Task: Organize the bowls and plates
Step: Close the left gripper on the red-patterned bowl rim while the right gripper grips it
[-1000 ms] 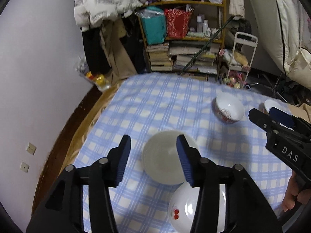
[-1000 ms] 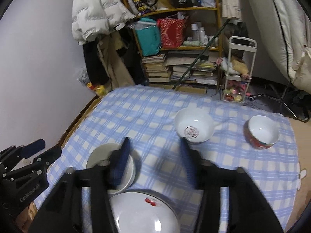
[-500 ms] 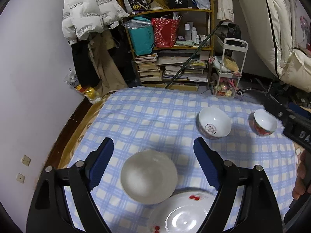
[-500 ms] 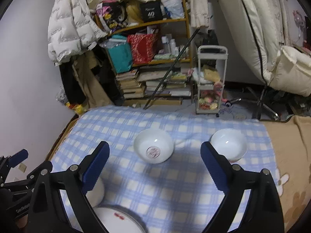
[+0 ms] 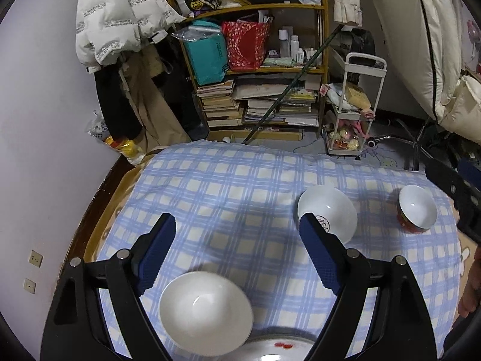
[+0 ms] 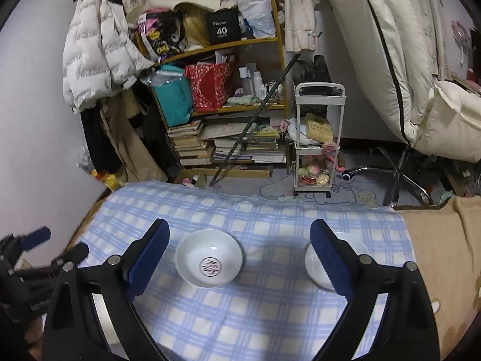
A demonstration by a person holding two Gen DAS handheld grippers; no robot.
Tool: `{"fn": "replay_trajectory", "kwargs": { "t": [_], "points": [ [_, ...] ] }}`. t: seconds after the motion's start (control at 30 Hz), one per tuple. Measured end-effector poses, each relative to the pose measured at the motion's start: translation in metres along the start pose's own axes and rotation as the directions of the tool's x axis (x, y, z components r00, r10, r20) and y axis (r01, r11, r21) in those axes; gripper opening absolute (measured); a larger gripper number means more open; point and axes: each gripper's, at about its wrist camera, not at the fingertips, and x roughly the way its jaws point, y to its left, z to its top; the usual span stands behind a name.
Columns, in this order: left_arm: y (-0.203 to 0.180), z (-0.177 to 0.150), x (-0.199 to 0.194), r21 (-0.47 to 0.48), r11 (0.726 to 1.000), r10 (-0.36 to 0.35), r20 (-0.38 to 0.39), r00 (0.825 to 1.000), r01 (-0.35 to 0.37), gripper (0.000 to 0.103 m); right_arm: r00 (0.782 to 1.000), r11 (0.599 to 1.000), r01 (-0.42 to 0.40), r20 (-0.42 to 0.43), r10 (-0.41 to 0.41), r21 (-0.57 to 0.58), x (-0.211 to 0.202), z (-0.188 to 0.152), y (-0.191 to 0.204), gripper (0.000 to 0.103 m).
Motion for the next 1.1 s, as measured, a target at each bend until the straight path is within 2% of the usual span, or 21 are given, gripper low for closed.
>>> {"fn": "replay_trajectory", "kwargs": {
  "t": [0.3, 0.43, 0.53, 0.67, 0.8, 0.87, 0.97, 1.03, 1.07, 1.1],
  "points": [
    [-0.034, 0.008, 0.057, 0.061, 0.998, -0.013, -0.066, 0.998, 0.017, 0.083, 0.998, 0.999, -0.015, -0.056, 0.013, -0.035, 0.045, -0.005, -0.017, 0.097],
    [-0.043, 0.006, 0.085, 0.056, 0.997, -0.039, -0.122, 0.992, 0.046, 0.083, 0.993, 0.999, -0.046, -0.106, 0.044, -0.012, 0.072, -0.015, -0.022, 0.089],
    [-0.047, 0.001, 0.104, 0.064, 0.997, -0.032, -0.147, 0.989, 0.042, 0.083, 0.987, 0.998, -0.067, -0.144, 0.068, 0.011, 0.091, -0.024, -0.026, 0.079],
    [-0.046, -0.003, 0.126, 0.020, 0.998, -0.049, -0.184, 0.982, 0.054, 0.083, 0.981, 0.996, -0.075, -0.174, 0.081, 0.037, 0.112, -0.030, -0.031, 0.078],
    [-0.049, -0.006, 0.144, 0.002, 0.998, -0.063, -0.211, 0.976, 0.064, 0.083, 0.965, 0.983, -0.141, -0.204, 0.164, 0.120, 0.129, -0.037, -0.038, 0.077],
    [-0.053, -0.008, 0.156, 0.001, 0.998, -0.067, -0.238, 0.969, 0.069, 0.083, 0.954, 0.973, -0.169, -0.220, 0.202, 0.158, 0.136, -0.041, -0.039, 0.067],
    [-0.057, -0.012, 0.170, 0.012, 0.997, -0.068, -0.273, 0.960, 0.074, 0.083, 0.944, 0.969, -0.178, -0.247, 0.218, 0.171, 0.147, -0.048, -0.035, 0.063],
    [-0.062, -0.016, 0.176, 0.021, 0.996, -0.082, -0.293, 0.953, 0.092, 0.066, 0.941, 0.970, -0.178, -0.259, 0.217, 0.165, 0.152, -0.051, -0.032, 0.061],
    [-0.065, -0.017, 0.179, 0.026, 0.996, -0.073, -0.303, 0.950, 0.085, 0.062, 0.939, 0.971, -0.178, -0.267, 0.216, 0.161, 0.155, -0.052, -0.029, 0.057],
    [-0.067, -0.019, 0.181, 0.027, 0.996, -0.068, -0.307, 0.949, 0.080, 0.054, 0.936, 0.972, -0.179, -0.277, 0.216, 0.153, 0.157, -0.054, -0.027, 0.055]
  ]
}}
